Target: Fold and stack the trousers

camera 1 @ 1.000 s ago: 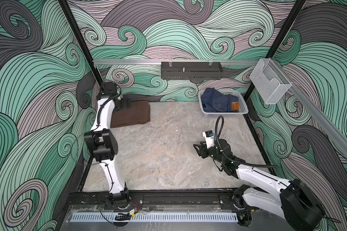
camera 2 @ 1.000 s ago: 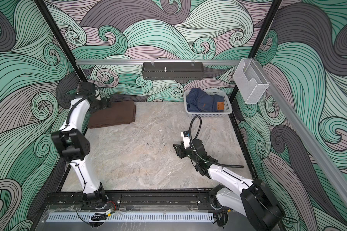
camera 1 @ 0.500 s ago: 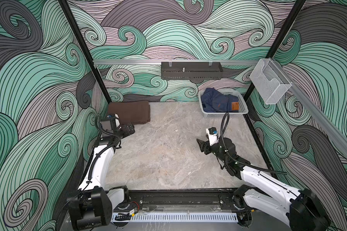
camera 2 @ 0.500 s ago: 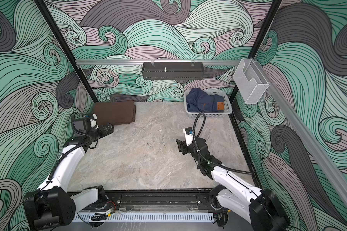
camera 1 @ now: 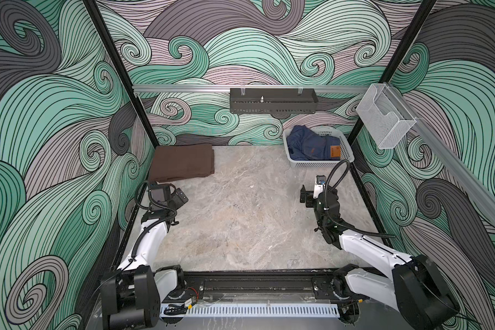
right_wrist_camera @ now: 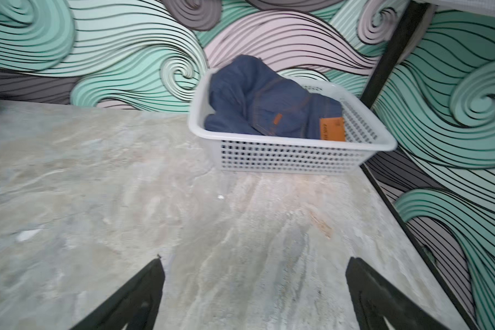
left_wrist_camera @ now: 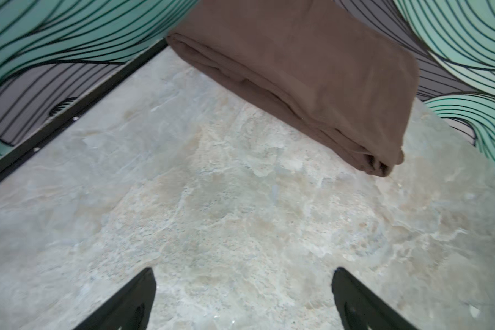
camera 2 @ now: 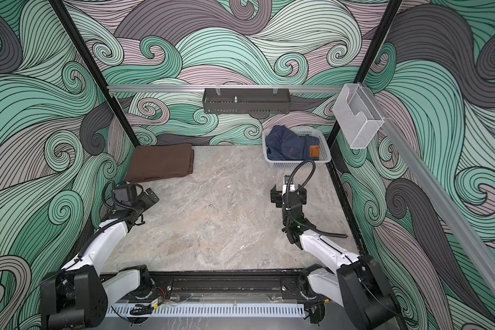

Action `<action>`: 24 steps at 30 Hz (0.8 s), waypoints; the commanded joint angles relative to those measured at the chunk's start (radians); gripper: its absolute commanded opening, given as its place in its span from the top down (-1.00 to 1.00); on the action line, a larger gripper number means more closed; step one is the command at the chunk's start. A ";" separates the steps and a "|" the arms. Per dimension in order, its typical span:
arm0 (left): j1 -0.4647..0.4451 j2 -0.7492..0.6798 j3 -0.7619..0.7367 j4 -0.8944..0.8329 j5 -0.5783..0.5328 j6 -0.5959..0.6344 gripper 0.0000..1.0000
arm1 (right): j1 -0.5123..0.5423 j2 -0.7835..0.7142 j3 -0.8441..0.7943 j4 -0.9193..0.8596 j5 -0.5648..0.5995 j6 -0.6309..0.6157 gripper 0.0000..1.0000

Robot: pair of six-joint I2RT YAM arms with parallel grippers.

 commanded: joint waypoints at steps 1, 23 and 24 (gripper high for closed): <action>-0.004 -0.052 -0.031 0.091 -0.169 -0.017 -0.97 | -0.055 0.009 -0.032 0.127 0.078 -0.002 -0.99; -0.021 0.138 -0.207 0.576 -0.238 0.062 -0.97 | -0.293 0.420 -0.096 0.561 -0.240 0.021 -0.99; -0.021 0.140 -0.210 0.594 -0.239 0.080 -0.97 | -0.296 0.414 -0.098 0.571 -0.245 0.024 -0.99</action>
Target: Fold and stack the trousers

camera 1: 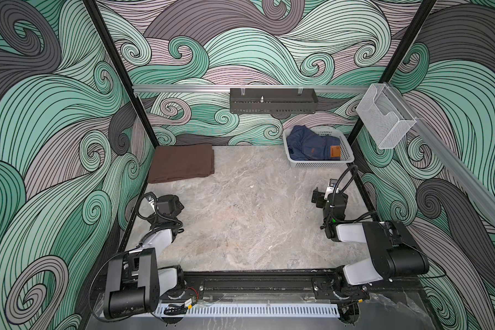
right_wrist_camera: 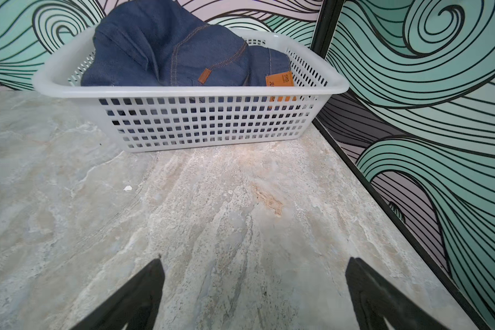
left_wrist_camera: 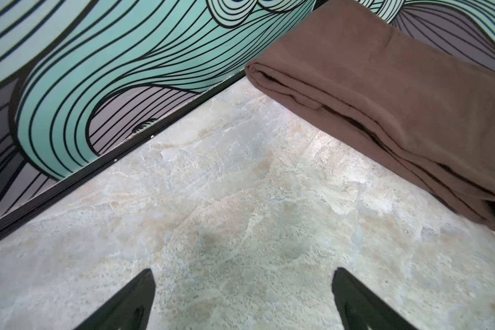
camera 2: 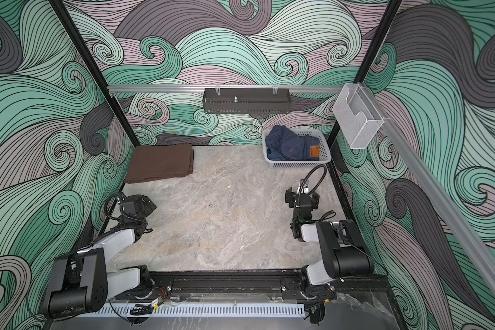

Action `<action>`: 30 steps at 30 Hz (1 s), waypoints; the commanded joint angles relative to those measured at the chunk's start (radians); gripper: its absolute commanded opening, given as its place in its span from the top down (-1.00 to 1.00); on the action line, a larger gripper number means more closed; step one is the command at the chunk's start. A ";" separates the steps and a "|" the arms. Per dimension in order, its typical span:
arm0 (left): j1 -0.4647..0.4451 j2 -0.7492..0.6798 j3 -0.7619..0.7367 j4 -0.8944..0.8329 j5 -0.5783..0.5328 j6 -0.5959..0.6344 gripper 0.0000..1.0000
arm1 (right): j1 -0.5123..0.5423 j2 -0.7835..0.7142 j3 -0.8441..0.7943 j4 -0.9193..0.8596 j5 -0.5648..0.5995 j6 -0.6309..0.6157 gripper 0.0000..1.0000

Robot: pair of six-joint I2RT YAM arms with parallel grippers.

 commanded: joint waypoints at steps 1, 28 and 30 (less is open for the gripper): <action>-0.006 0.004 0.007 0.148 0.001 0.068 -0.97 | -0.025 0.005 -0.013 0.061 -0.099 0.024 -0.99; -0.103 0.302 0.094 0.380 0.175 0.379 -0.97 | -0.056 0.009 0.061 -0.083 -0.184 0.032 -0.99; -0.103 0.314 0.087 0.420 0.187 0.397 -0.97 | -0.051 0.011 0.079 -0.113 -0.203 0.017 -0.99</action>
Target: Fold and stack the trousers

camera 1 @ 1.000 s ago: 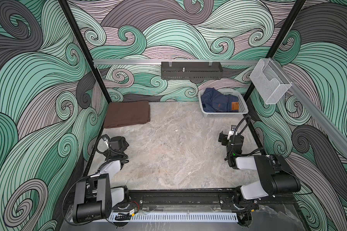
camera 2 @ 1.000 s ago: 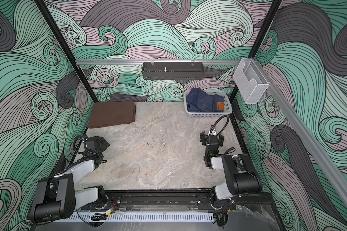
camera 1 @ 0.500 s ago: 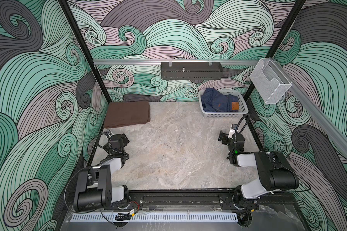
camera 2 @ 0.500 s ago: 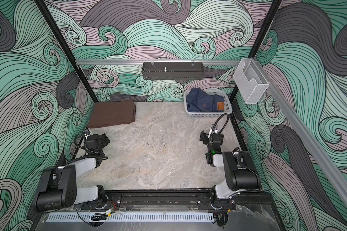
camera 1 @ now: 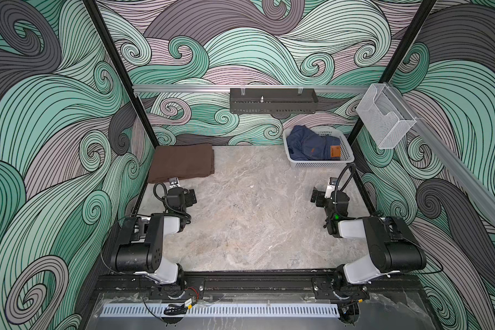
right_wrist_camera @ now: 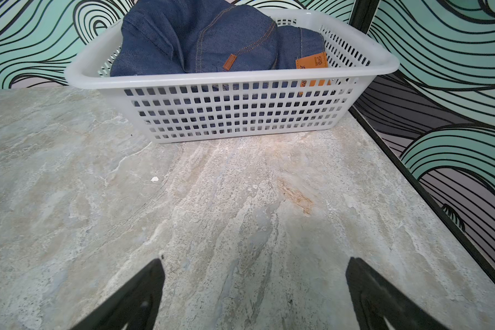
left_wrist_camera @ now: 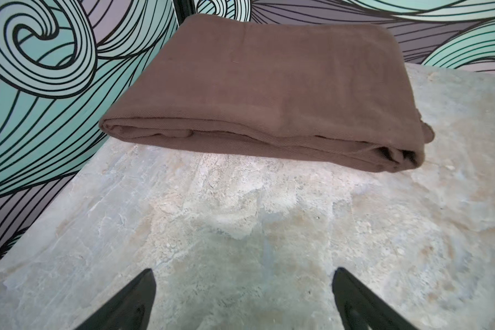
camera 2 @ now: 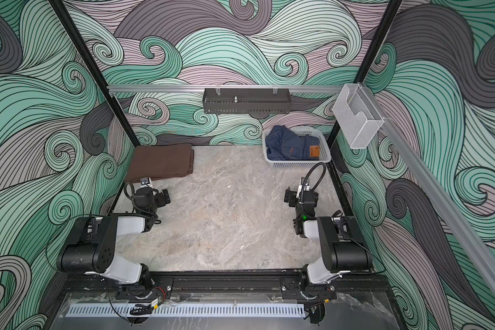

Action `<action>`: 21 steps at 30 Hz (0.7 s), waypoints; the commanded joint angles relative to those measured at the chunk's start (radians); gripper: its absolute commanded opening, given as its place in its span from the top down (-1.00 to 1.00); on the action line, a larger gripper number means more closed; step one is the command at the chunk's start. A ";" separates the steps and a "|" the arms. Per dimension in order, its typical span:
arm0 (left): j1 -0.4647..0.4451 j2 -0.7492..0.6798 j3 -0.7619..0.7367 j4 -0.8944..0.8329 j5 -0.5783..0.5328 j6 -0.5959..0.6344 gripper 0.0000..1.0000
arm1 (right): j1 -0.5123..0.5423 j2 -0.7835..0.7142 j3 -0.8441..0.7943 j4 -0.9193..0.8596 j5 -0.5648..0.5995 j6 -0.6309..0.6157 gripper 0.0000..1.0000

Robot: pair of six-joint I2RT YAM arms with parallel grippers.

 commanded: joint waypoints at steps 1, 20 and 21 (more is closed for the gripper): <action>-0.003 0.010 0.019 0.032 0.044 0.038 -0.97 | 0.006 -0.006 0.028 -0.030 -0.018 -0.013 -0.99; -0.004 0.004 0.022 0.022 0.054 0.039 -0.97 | 0.009 0.000 0.035 -0.036 -0.024 -0.018 -0.99; -0.004 0.004 0.021 0.022 0.054 0.039 -0.97 | 0.009 0.000 0.037 -0.037 -0.023 -0.018 -0.99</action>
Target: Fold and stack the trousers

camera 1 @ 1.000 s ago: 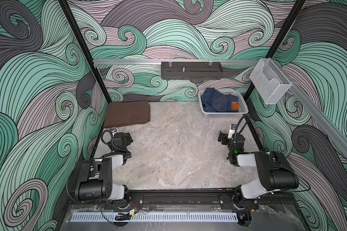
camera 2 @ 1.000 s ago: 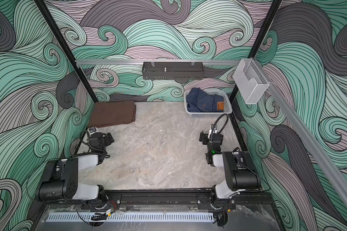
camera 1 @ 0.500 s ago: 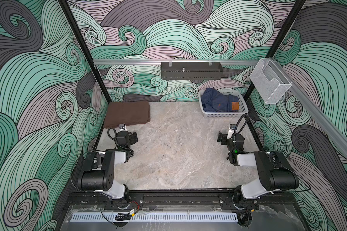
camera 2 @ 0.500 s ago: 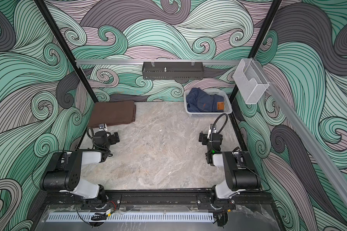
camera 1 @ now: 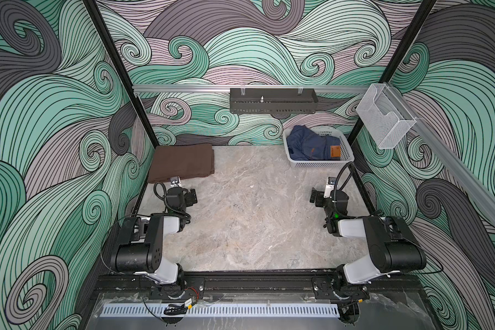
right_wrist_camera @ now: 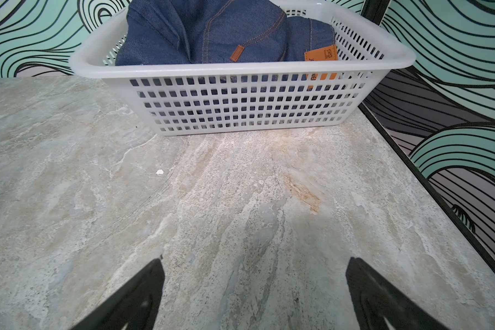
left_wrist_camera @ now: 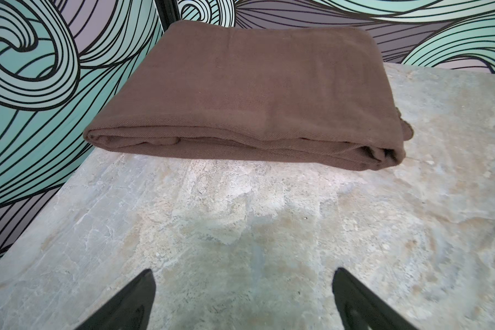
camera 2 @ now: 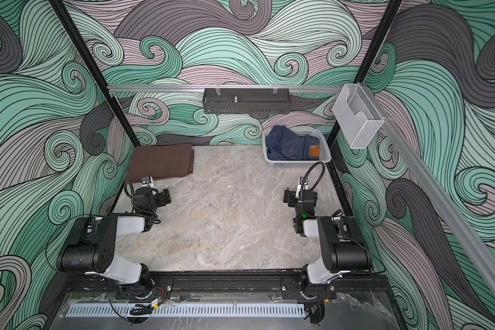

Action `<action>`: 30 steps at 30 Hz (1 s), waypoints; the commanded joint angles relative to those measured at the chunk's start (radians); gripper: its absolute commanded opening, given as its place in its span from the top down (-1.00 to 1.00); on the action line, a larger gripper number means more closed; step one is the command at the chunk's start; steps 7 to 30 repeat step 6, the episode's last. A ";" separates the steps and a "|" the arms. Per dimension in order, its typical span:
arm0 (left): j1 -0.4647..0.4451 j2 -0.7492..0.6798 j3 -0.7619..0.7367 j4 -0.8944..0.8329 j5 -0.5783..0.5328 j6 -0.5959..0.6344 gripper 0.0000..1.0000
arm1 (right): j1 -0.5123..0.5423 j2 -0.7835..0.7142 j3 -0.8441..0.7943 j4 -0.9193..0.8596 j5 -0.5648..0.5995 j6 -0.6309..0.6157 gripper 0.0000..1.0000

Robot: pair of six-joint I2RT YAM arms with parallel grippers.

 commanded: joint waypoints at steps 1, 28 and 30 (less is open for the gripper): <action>-0.003 0.004 0.020 0.017 0.009 0.014 -0.97 | 0.004 0.002 0.021 0.002 -0.009 -0.009 -0.99; -0.004 0.004 0.020 0.019 0.009 0.013 -0.97 | 0.004 0.000 0.019 0.004 -0.008 -0.009 -0.99; -0.004 0.004 0.020 0.019 0.009 0.013 -0.97 | 0.004 0.000 0.019 0.004 -0.008 -0.009 -0.99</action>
